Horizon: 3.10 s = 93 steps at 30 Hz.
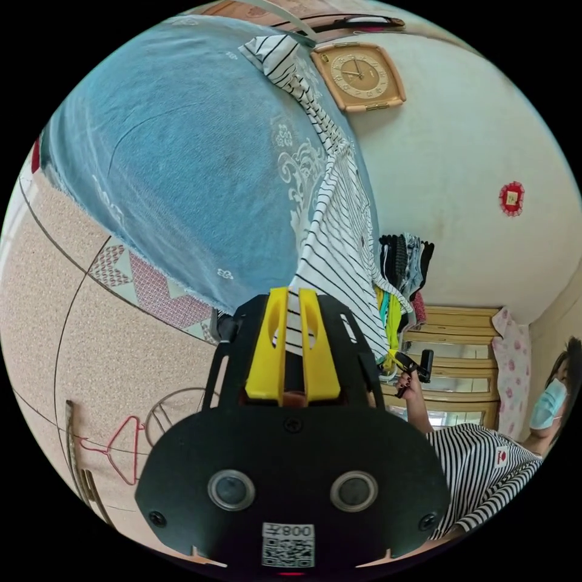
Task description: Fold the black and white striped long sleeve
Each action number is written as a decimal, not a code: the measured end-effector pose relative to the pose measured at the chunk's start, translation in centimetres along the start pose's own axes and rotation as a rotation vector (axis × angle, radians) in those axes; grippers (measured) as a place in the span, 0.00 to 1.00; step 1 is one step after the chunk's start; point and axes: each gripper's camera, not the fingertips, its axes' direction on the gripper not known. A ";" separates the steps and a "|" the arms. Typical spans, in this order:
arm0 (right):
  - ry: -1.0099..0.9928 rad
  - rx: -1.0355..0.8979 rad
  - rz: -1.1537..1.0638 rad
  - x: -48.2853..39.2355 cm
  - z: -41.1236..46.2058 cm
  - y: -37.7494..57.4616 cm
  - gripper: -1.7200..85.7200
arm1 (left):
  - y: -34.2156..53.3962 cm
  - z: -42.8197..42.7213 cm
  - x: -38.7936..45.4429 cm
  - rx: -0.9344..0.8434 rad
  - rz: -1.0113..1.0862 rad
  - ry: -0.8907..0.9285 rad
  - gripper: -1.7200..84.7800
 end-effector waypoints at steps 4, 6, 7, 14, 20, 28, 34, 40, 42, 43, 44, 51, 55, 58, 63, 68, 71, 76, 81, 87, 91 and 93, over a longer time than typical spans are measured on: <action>-0.052 -0.040 0.063 2.0 2.4 1.3 0.02 | 1.0 0.0 -2.2 -0.028 -0.053 -0.014 0.12; -0.069 -0.038 0.074 2.2 2.9 1.6 0.02 | 1.3 -0.4 -3.1 -0.018 -0.067 -0.014 0.13; -0.070 -0.040 0.074 2.1 3.1 1.7 0.02 | 1.4 -0.6 -3.6 -0.013 -0.075 -0.001 0.13; -0.067 -0.020 0.038 0.7 2.5 1.6 0.02 | 2.1 0.3 -5.7 -0.084 -0.075 0.113 0.15; -0.040 0.044 0.027 -0.2 0.2 1.8 0.02 | 3.5 0.3 -6.7 -0.096 -0.075 0.246 0.15; 0.011 0.026 0.061 0.0 1.6 1.4 0.02 | 4.6 -0.5 -6.4 -0.083 -0.050 0.368 0.05; -0.035 0.028 0.051 -1.1 2.1 1.0 0.02 | 4.7 -4.6 -4.7 0.029 0.004 0.446 0.03; -0.170 0.066 -0.085 -6.4 0.8 1.5 0.02 | 2.8 -12.6 2.2 0.143 0.269 0.515 0.03; -0.126 0.042 -0.106 -7.6 1.6 1.9 0.02 | 2.4 -14.8 3.8 0.173 0.326 0.506 0.03; -0.103 0.023 -0.100 -7.7 2.5 2.1 0.02 | 2.3 -15.7 4.3 0.174 0.343 0.473 0.03; -0.097 0.015 -0.089 -7.5 3.1 2.3 0.02 | 2.2 -16.0 4.5 0.171 0.347 0.458 0.03; -0.138 -0.095 0.172 -0.8 12.5 1.5 0.03 | 1.4 -12.1 -0.9 0.026 0.116 0.226 0.04; -0.041 -0.060 0.181 -1.5 12.5 1.4 0.04 | 1.9 -11.2 -2.3 0.061 0.053 0.241 0.08; -0.039 -0.029 0.139 -3.2 12.5 1.8 0.06 | 2.0 -11.4 -2.8 0.065 0.046 0.166 0.11; 0.014 -0.077 0.079 -6.6 15.7 1.9 0.10 | 1.5 -10.4 -3.9 0.017 0.006 0.087 0.13; 0.129 -0.102 0.042 -9.4 18.3 0.4 0.10 | 0.3 -8.1 -4.4 -0.041 -0.020 0.045 0.14; 0.205 -0.147 0.055 -10.2 20.2 -1.0 0.07 | -0.7 -6.5 -4.7 -0.050 -0.048 0.054 0.14; 0.166 -0.201 0.034 -10.7 20.0 -2.6 0.03 | -1.7 -5.0 -4.7 -0.046 -0.064 0.088 0.15; 0.080 -0.189 0.047 -10.0 17.9 -3.0 0.03 | -2.0 -4.7 -5.8 0.013 -0.107 0.114 0.15; 0.053 -0.210 0.050 -9.9 17.3 -4.3 0.02 | -3.9 -2.3 -5.3 0.006 -0.099 0.127 0.12; 0.019 -0.200 0.033 -10.5 16.0 -5.1 0.02 | -4.5 -2.2 -3.8 -0.012 -0.061 0.097 0.06; -0.032 -0.178 0.024 -10.8 14.7 -5.2 0.02 | -4.5 -3.1 -2.7 0.046 -0.018 0.192 0.05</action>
